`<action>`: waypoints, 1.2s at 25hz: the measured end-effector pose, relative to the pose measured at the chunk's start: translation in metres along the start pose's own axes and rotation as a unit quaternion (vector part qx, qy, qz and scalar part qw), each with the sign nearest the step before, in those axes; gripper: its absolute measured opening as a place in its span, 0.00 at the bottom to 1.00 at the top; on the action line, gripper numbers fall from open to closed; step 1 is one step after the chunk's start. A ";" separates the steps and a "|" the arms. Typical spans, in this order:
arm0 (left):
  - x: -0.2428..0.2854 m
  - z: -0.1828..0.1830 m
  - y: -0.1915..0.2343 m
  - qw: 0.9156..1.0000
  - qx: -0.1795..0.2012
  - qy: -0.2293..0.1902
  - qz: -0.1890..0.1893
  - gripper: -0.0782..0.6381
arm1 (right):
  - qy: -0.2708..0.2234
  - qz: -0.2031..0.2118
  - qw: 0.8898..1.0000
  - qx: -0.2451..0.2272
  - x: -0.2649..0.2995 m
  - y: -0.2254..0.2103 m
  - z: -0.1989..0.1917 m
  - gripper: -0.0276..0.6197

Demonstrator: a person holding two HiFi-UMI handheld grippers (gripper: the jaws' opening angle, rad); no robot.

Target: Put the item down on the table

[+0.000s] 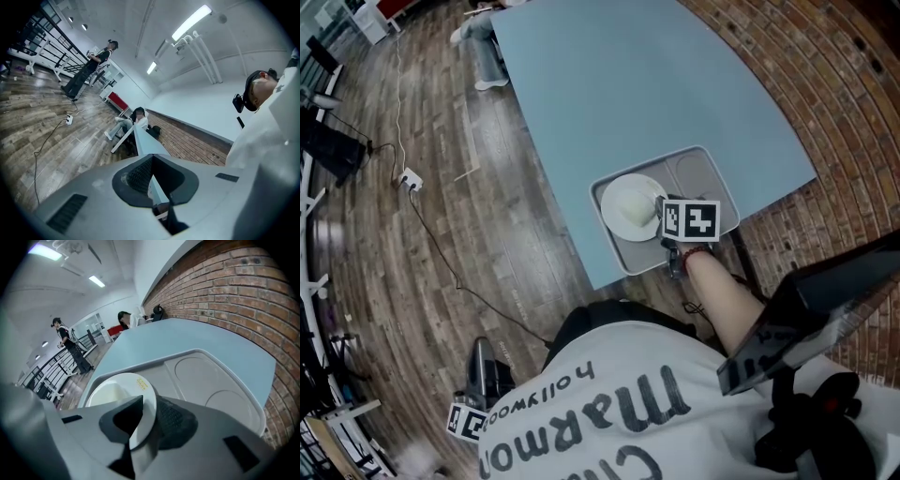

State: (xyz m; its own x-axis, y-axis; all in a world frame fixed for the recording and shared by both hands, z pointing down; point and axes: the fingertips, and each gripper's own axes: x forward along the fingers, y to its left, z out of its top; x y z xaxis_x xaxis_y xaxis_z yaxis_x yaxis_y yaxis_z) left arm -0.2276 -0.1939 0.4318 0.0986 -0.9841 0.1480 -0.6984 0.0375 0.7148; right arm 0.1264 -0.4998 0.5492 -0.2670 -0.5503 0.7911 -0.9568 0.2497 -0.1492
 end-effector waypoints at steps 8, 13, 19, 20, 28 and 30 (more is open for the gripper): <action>-0.001 0.000 0.001 1.000 -0.003 -0.003 0.000 0.12 | -0.003 -0.026 0.997 -0.069 -0.001 0.001 0.003 0.17; -0.003 0.001 0.001 1.000 -0.002 -0.001 -0.001 0.12 | 0.001 -0.031 0.997 -0.071 -0.003 0.001 0.001 0.17; -0.001 -0.001 0.003 1.000 -0.005 0.005 -0.004 0.12 | -0.007 -0.036 0.998 -0.053 -0.015 -0.007 -0.001 0.17; 0.001 -0.002 0.003 1.000 -0.007 0.007 -0.007 0.12 | -0.016 -0.036 0.998 -0.054 -0.019 -0.008 0.002 0.17; 0.033 -0.013 -0.015 0.995 0.021 0.069 -0.073 0.12 | -0.209 0.110 0.971 -0.037 -0.099 0.045 0.043 0.09; 0.048 -0.013 -0.025 0.990 0.051 0.090 -0.097 0.12 | -0.243 0.161 0.956 -0.024 -0.124 0.058 0.047 0.09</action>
State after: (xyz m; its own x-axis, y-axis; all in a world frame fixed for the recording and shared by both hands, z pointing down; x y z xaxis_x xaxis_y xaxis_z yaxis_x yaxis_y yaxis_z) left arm -0.1961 -0.2393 0.4303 0.3569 -0.9236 0.1399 -0.7203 -0.1767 0.6708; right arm 0.0983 -0.4544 0.4141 -0.5806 -0.7405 0.3383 -0.8122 0.4983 -0.3032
